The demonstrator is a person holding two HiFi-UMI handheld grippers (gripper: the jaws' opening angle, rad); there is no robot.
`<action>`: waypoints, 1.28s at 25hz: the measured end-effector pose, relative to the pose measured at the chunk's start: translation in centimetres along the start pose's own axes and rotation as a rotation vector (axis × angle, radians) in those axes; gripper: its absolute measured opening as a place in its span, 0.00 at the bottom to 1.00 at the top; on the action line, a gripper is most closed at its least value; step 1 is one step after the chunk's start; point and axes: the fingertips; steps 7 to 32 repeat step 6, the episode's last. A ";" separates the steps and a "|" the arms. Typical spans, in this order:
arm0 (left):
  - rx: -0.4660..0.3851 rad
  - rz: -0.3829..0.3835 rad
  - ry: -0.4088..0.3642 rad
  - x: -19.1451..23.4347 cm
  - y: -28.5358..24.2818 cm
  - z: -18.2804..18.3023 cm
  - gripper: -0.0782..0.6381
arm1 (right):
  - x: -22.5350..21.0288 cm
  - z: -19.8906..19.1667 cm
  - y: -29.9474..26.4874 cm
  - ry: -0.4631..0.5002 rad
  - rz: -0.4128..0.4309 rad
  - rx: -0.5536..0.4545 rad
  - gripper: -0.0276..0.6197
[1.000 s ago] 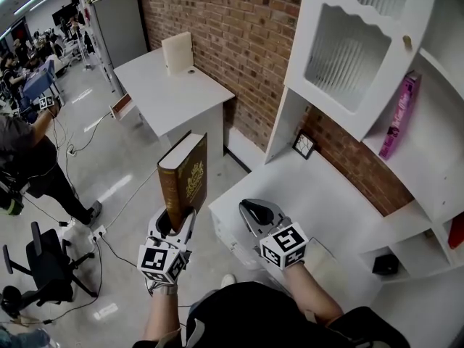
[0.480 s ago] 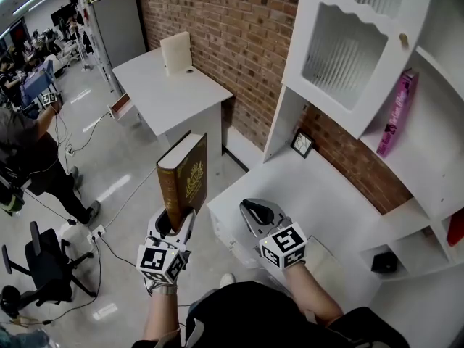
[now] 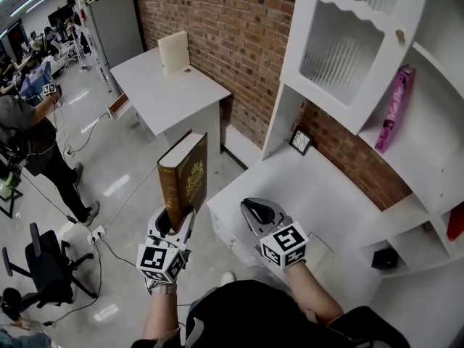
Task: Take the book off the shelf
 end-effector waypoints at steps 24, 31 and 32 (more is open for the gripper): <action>0.003 0.001 0.003 0.5 0.0 -0.2 0.42 | 0.0 0.0 -0.2 0.002 -0.004 -0.001 0.09; 0.003 0.001 0.003 0.5 0.0 -0.2 0.42 | 0.0 0.0 -0.2 0.002 -0.004 -0.001 0.09; 0.003 0.001 0.003 0.5 0.0 -0.2 0.42 | 0.0 0.0 -0.2 0.002 -0.004 -0.001 0.09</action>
Point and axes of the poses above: the fingertips, and each gripper's own axes: y backward along the fingers, x to its left, z out of its top, and after that the axes turned 3 degrees about x, right-handed
